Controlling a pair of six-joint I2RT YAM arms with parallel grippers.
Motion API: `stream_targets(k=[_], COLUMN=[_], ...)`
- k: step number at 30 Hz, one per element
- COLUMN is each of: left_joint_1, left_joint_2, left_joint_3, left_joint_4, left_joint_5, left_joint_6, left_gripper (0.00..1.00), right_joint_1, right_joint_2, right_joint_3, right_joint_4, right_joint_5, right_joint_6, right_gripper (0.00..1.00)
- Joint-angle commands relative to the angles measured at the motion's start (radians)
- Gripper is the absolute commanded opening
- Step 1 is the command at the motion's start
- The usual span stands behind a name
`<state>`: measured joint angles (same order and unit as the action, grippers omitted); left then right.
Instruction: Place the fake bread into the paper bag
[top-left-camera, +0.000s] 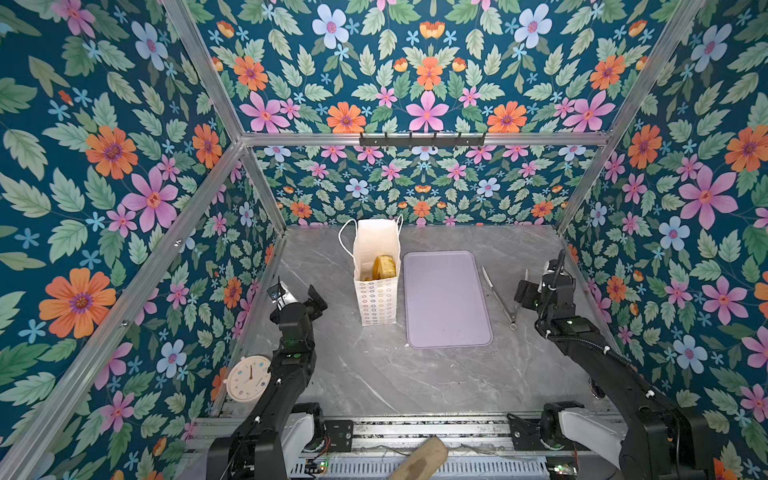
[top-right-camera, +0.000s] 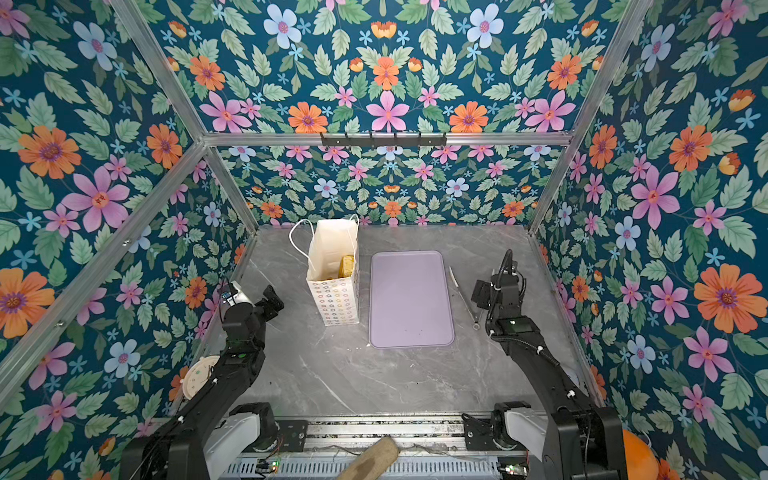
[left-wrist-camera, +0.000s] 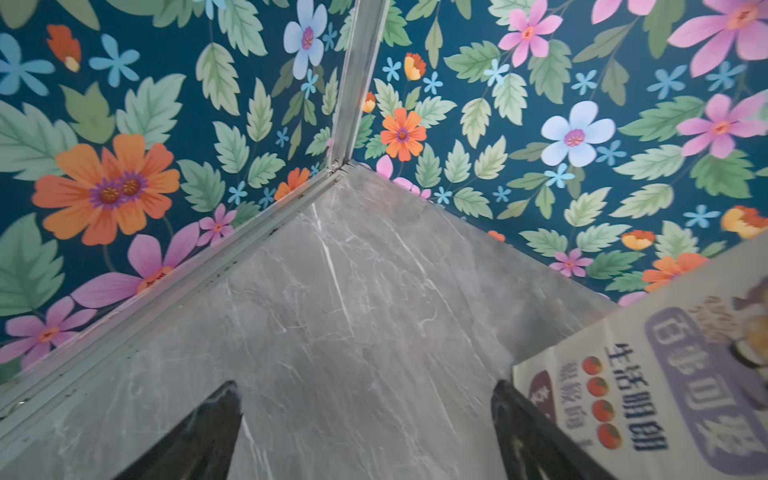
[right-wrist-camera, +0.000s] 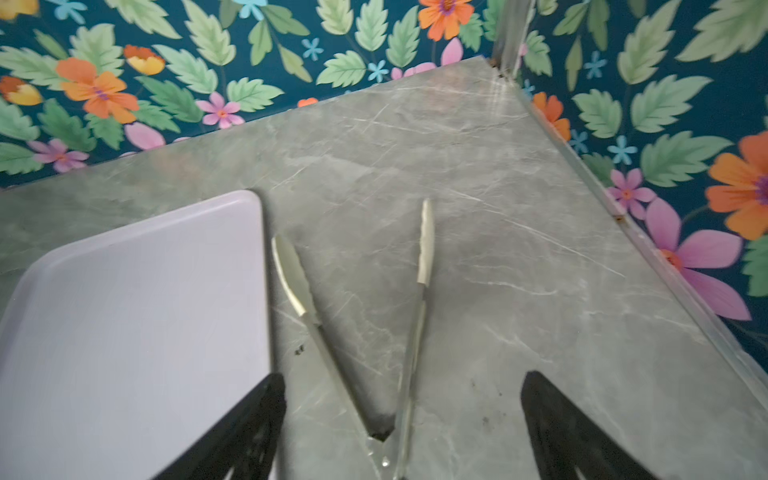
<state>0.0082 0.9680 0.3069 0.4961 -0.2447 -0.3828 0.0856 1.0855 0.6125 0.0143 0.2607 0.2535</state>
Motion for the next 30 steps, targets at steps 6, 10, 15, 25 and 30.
stream_targets(k=[6,10,15,25,30], left_joint_1=[-0.014,-0.024,-0.025,-0.033,-0.033], left_joint_2=[0.184,0.265,0.359,0.398,0.502], left_joint_3=[-0.046,-0.069,-0.099,-0.142,-0.139], left_joint_4=[0.276,0.404,0.53,0.697,0.819], left_joint_5=[-0.11,-0.075,-0.045,-0.005,-0.02], left_joint_6=[0.083,0.137,0.167,0.293,0.323], left_gripper=[0.93,0.94,0.95,0.95,0.95], right_joint_1=[-0.045,-0.083,-0.09,-0.089,-0.089], right_joint_2=[-0.012,0.035,0.052,0.191,0.281], right_joint_3=[-0.184,-0.193,-0.259,-0.416,-0.4], right_joint_4=[0.373,0.362,0.476,0.929,0.992], right_joint_5=[0.168,0.145,0.073,0.04,-0.038], right_joint_6=[-0.025,-0.033,-0.054,-0.111,-0.142], right_gripper=[0.92,0.92,0.92,0.99,0.99])
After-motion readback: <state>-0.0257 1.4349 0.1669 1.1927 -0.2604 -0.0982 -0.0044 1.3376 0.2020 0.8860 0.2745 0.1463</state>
